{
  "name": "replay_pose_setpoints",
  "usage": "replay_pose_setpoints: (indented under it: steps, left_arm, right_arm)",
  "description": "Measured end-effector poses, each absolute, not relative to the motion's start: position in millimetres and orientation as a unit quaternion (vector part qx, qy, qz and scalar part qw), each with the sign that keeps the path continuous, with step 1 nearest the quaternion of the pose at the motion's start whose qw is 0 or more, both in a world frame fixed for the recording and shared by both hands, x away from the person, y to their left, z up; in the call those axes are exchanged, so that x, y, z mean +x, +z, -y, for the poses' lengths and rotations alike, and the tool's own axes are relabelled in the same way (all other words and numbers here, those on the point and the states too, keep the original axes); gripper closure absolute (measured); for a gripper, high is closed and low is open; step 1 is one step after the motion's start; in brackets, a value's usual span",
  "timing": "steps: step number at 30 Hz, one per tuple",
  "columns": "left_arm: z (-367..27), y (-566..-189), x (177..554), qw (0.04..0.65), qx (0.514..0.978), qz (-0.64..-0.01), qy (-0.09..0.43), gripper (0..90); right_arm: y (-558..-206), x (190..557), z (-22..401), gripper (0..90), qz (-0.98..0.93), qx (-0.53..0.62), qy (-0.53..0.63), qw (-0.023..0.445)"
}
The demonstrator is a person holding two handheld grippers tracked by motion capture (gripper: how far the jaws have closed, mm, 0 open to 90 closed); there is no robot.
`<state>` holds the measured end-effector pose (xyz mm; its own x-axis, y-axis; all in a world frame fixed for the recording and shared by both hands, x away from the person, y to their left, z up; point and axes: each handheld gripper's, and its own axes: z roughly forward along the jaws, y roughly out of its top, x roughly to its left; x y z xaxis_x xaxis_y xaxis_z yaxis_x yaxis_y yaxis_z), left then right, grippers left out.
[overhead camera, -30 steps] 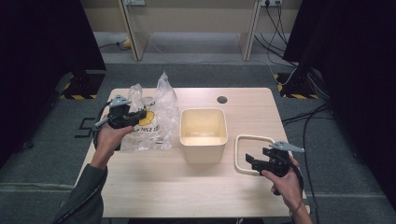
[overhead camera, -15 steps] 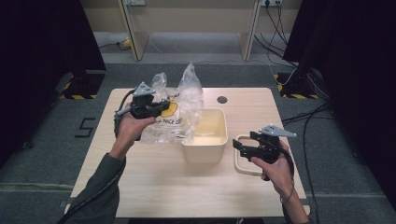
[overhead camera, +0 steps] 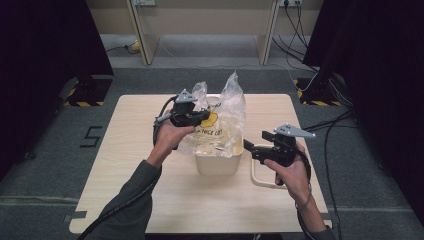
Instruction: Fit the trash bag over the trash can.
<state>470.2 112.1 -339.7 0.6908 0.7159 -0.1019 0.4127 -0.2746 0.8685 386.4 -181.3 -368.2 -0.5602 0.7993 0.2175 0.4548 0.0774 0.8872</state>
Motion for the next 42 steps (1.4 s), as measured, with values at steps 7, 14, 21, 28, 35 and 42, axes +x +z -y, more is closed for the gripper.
replay_pose_setpoints:
  steps: [7,14,21,28,35,42]
  left_arm:
    - [-91,-343,475,0.487,0.786,-0.354,0.144,88.9]
    - [-79,-346,476,0.487,0.788,-0.350,0.136,88.8]
    - [-72,-349,474,0.484,0.795,-0.342,0.126,88.3]
    - [-82,-351,476,0.489,0.795,-0.343,0.111,73.0]
    - [-119,-341,467,0.494,0.785,-0.354,0.119,54.1]
    - [-158,-350,463,0.480,0.780,-0.384,0.121,52.8]
  right_arm:
    - [-362,394,173,18.5,-0.710,0.439,0.526,0.163]
    - [-369,407,163,19.3,-0.708,0.452,0.525,0.135]
    - [-380,421,155,53.1,-0.710,0.441,0.532,0.136]
    - [-384,421,160,75.1,-0.727,0.416,0.518,0.172]
    - [-381,416,169,78.3,-0.727,0.414,0.513,0.193]
    - [-378,415,177,78.4,-0.725,0.417,0.509,0.205]
